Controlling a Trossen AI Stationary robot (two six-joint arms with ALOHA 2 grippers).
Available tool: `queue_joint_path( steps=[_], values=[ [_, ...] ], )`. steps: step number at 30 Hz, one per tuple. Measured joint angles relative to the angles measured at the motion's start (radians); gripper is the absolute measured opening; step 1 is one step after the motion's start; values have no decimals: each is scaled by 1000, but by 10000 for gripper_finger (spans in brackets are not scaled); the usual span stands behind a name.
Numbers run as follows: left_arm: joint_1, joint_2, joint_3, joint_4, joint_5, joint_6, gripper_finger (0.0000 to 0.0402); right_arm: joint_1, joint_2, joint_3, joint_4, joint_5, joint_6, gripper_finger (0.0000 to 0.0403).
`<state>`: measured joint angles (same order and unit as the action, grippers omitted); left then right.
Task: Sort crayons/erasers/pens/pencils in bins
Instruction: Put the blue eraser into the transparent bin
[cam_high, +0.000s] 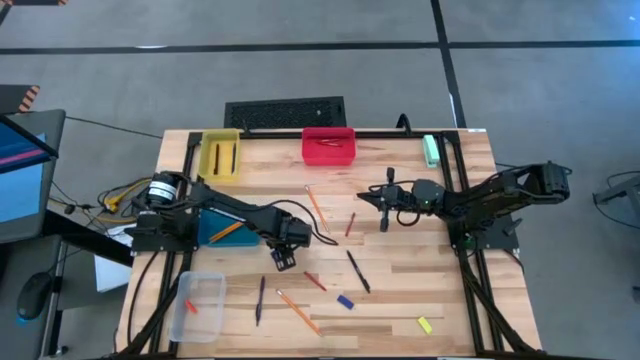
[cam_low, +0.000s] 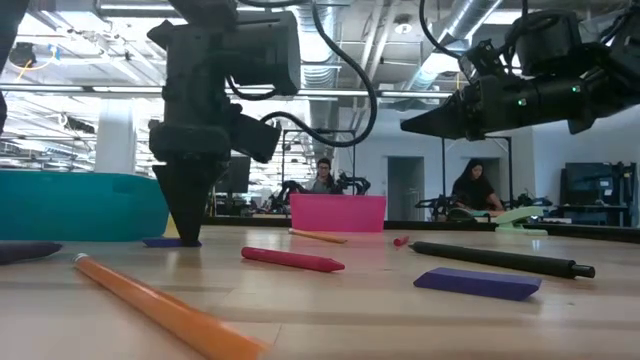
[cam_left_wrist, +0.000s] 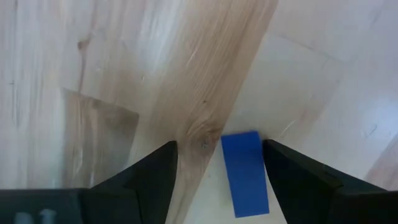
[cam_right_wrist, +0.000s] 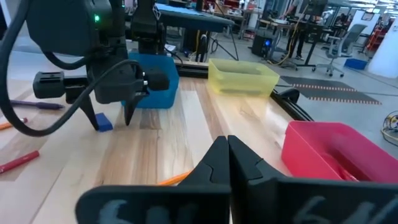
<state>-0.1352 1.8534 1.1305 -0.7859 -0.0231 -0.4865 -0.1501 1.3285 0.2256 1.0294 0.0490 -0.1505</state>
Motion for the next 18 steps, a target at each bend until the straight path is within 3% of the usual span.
queue_joint_path(
  steps=[5, 18],
  values=[
    [1, 0, -2, 5, 10, 13, 205, 0, 0, 0, 0, 0, 0, 4],
    [2, 30, 57, -57, 22, 138, 60, 0, 0, 0, -2, 0, 1, 2]
  ],
)
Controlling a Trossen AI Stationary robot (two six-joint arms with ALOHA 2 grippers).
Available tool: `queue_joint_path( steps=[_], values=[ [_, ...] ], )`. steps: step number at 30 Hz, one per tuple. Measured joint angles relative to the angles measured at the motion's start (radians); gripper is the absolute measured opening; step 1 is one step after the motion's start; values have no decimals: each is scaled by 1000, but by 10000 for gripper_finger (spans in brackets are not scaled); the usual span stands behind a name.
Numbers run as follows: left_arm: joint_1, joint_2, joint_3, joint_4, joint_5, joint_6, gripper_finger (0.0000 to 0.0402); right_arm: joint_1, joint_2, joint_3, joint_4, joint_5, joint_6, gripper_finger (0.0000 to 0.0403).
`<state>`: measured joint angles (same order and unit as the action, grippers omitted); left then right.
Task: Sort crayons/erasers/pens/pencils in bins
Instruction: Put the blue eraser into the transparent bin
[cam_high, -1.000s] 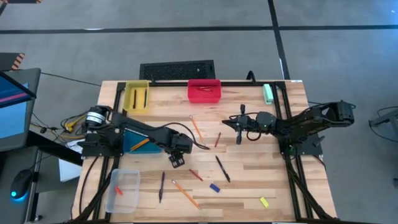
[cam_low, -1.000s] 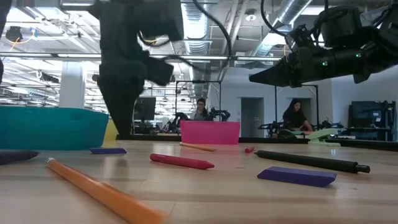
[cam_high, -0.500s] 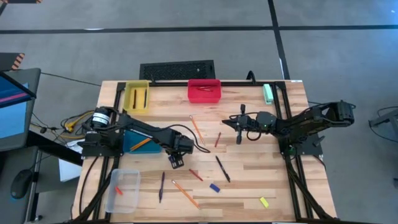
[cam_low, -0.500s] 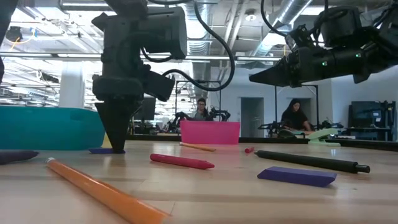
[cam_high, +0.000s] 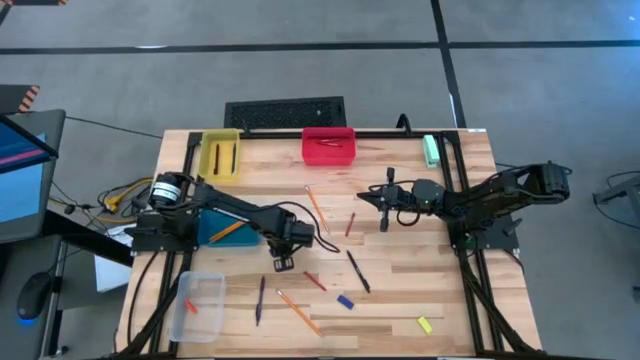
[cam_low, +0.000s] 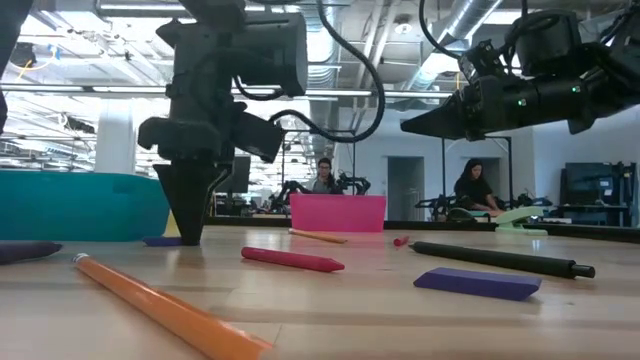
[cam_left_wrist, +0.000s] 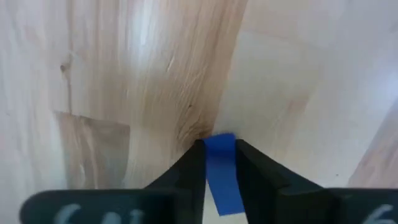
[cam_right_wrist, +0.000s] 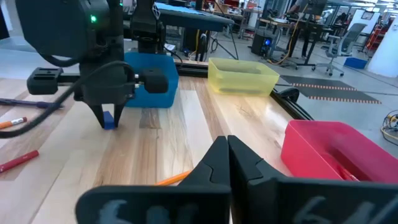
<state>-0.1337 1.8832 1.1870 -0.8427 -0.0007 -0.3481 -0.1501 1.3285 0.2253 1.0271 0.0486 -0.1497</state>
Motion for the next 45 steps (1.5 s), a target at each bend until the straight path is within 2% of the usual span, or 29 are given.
queue_joint_path(
  steps=[9, 13, 24, 28, 33, 38, 45],
  values=[
    [0, 0, 105, -72, -78, 93, 44, 0, 0, 0, -1, 0, 2, 4],
    [0, -1, 160, -178, -139, 109, 43, 0, 0, 0, -2, 0, 2, 3],
    [-47, -5, 312, -459, -146, 42, 43, 0, 0, 0, -2, 0, -1, 3],
    [-94, -14, 352, -525, -146, -49, 43, 0, 0, 0, -3, 0, -1, 6],
    [-183, -86, 315, -541, -111, -225, 43, 0, 0, 0, -6, -10, 0, 4],
    [-283, -203, 227, -551, -90, -448, 42, 0, 0, 0, -8, -23, 8, 3],
    [-460, -364, 13, -489, 39, -769, 42, 7, 0, 0, -2, -23, 11, 4]
  ],
)
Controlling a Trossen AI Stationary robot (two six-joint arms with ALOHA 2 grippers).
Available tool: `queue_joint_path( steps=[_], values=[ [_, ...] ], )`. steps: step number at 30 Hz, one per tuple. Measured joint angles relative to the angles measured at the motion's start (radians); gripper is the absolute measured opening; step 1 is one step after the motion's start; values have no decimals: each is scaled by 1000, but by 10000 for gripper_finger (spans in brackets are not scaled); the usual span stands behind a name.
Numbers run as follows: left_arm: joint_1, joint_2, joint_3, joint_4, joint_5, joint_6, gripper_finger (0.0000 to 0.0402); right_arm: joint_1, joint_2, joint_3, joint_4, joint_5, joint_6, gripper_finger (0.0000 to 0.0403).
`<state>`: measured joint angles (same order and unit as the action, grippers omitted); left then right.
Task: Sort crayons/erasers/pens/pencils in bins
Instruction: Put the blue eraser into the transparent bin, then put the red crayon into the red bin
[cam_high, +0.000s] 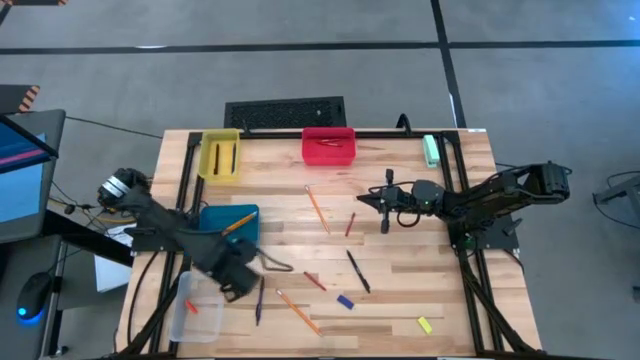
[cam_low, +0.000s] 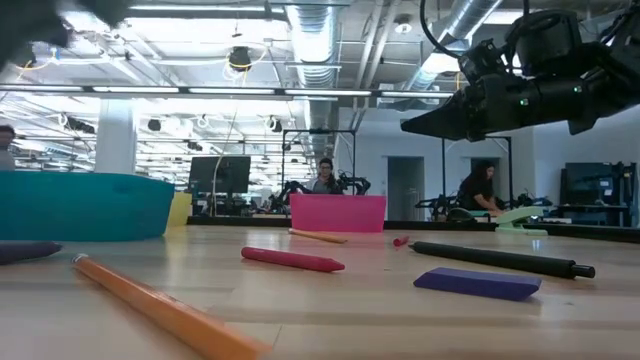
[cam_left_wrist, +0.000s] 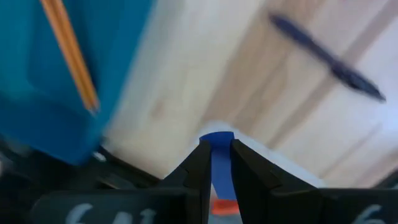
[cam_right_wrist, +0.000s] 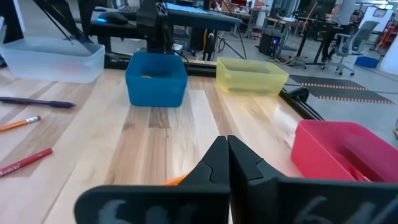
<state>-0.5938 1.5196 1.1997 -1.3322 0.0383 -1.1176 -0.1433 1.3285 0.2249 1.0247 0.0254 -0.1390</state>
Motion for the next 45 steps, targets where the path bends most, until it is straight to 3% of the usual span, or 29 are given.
queue_joint_path(
  steps=[6, 11, 20, 29, 32, 35, 39, 45],
  values=[
    [-179, -107, -177, 217, 102, -285, 42, 0, 0, 0, 4, 0, 2, 4],
    [-307, -127, -273, 275, 93, -473, 42, 7, 0, 0, 2, 0, 8, 3],
    [-355, -127, -387, 412, 60, -527, 42, 14, 0, 0, -3, 0, 49, 6],
    [-367, -155, -339, 372, 41, -375, 38, 53, 0, 0, -23, 27, 61, 3],
    [-365, -208, -313, 376, -63, -301, 19, 59, 0, 0, -28, 27, 79, 3],
    [-334, -288, -300, 416, -252, -201, 3, 73, 0, 0, -46, 27, 95, 3],
    [-241, -391, -300, 493, -503, 47, 1, 95, 0, 0, -49, 28, 97, 3],
    [-65, -466, -360, 750, -566, 472, 0, 90, 0, 8, -136, 28, 146, 3]
  ],
)
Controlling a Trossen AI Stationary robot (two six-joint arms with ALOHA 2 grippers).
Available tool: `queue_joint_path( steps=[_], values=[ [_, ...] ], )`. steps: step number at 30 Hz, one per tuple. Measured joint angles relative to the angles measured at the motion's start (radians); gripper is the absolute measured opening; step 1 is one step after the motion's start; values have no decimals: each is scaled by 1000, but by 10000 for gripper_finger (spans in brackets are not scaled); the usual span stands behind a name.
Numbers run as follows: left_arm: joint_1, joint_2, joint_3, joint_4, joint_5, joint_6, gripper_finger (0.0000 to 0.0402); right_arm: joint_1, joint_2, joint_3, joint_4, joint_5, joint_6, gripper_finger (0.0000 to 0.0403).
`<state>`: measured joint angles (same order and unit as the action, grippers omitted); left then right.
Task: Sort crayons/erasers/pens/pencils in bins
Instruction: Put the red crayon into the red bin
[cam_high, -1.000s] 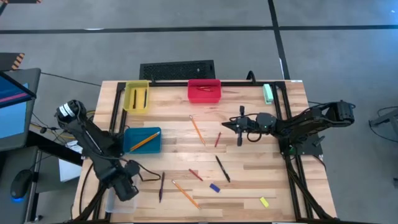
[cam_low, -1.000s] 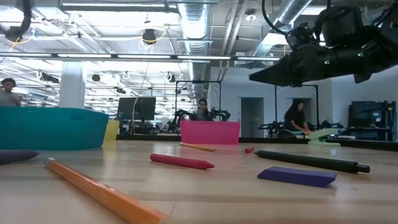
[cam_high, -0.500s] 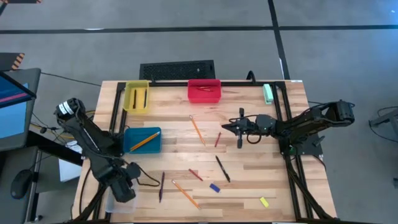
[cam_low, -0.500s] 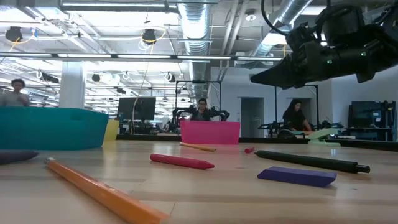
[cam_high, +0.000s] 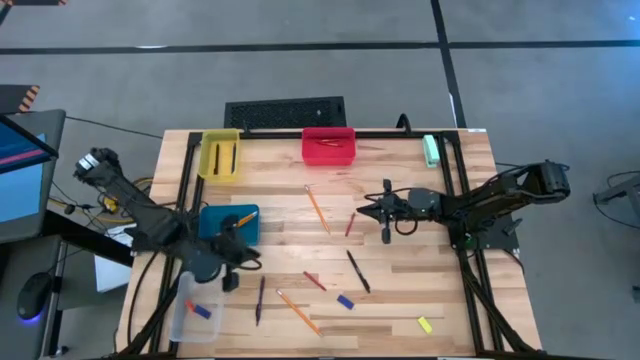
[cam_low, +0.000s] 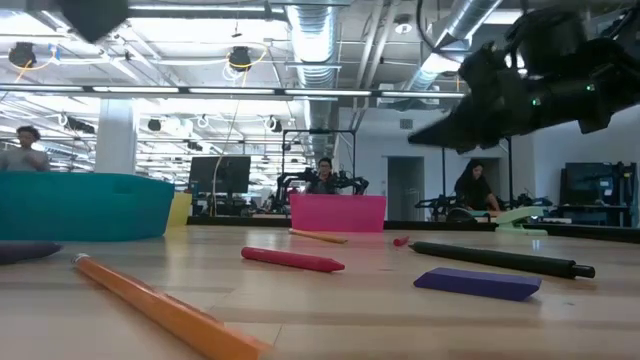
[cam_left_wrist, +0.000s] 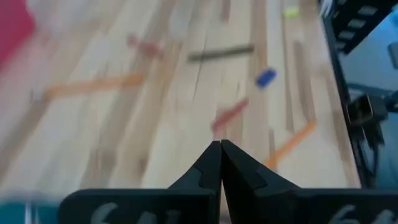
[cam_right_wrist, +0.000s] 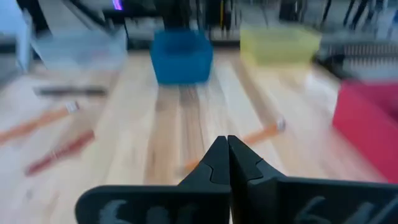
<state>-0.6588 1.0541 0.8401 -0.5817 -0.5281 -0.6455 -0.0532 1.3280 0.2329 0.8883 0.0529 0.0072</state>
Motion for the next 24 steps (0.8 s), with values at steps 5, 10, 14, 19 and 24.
queue_joint_path(
  steps=[5, 10, 14, 19, 24],
  values=[
    [166, -6, -172, 436, 102, 308, 0, -16, 0, 67, -188, 0, 5, 3],
    [395, 35, -357, 863, 320, 450, 0, -16, 0, 126, -294, 2, 4, 3],
    [548, 85, -402, 1016, 416, 501, 0, -14, 0, 155, -373, 58, 19, 4],
    [643, 132, -397, 1124, 443, 569, 0, -11, 0, 275, -676, 133, 118, 3],
    [711, 193, -400, 1190, 448, 635, 0, 18, 25, 403, -923, 132, 91, 8]
  ],
)
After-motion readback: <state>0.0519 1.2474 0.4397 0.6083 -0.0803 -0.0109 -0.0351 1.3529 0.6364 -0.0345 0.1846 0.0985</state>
